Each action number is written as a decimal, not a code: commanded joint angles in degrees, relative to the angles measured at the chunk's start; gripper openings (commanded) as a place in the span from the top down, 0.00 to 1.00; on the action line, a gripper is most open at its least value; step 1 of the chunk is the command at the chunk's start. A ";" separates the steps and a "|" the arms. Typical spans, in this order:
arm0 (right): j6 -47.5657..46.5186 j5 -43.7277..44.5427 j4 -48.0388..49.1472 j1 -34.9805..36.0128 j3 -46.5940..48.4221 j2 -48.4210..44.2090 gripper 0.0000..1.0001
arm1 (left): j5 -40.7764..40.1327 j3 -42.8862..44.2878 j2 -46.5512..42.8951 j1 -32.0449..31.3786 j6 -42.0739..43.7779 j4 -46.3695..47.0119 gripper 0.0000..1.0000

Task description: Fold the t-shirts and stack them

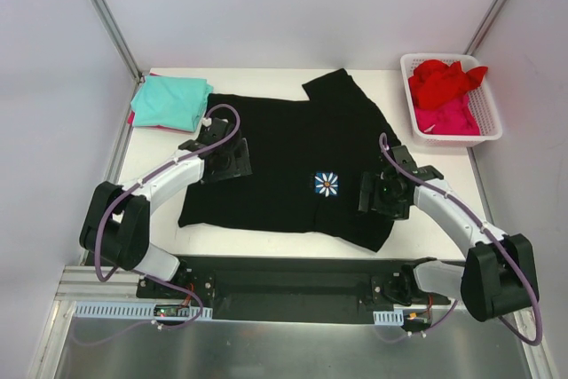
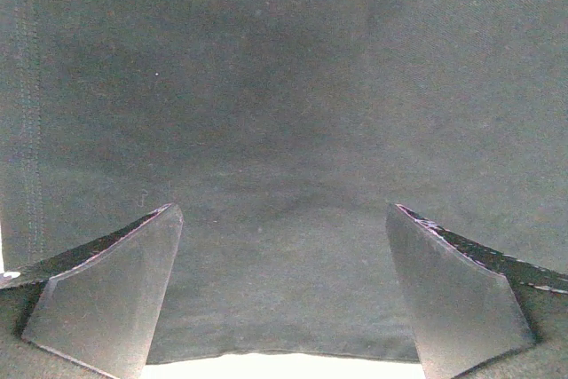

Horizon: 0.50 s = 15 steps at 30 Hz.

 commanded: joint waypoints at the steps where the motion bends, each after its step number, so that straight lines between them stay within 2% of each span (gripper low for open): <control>1: 1.26 -1.90 -1.67 0.56 -0.53 -3.09 0.14 | 0.23 0.58 -2.66 -0.77 -1.10 -1.20 0.01; 7: 0.65 -1.72 -1.76 0.48 -0.27 -3.00 0.18 | -0.03 0.41 -3.36 -0.86 -0.92 -1.64 0.01; 15: 0.21 -1.29 1.05 0.56 -2.20 0.41 0.18 | -1.00 0.58 -4.33 -0.86 -0.66 -2.43 0.01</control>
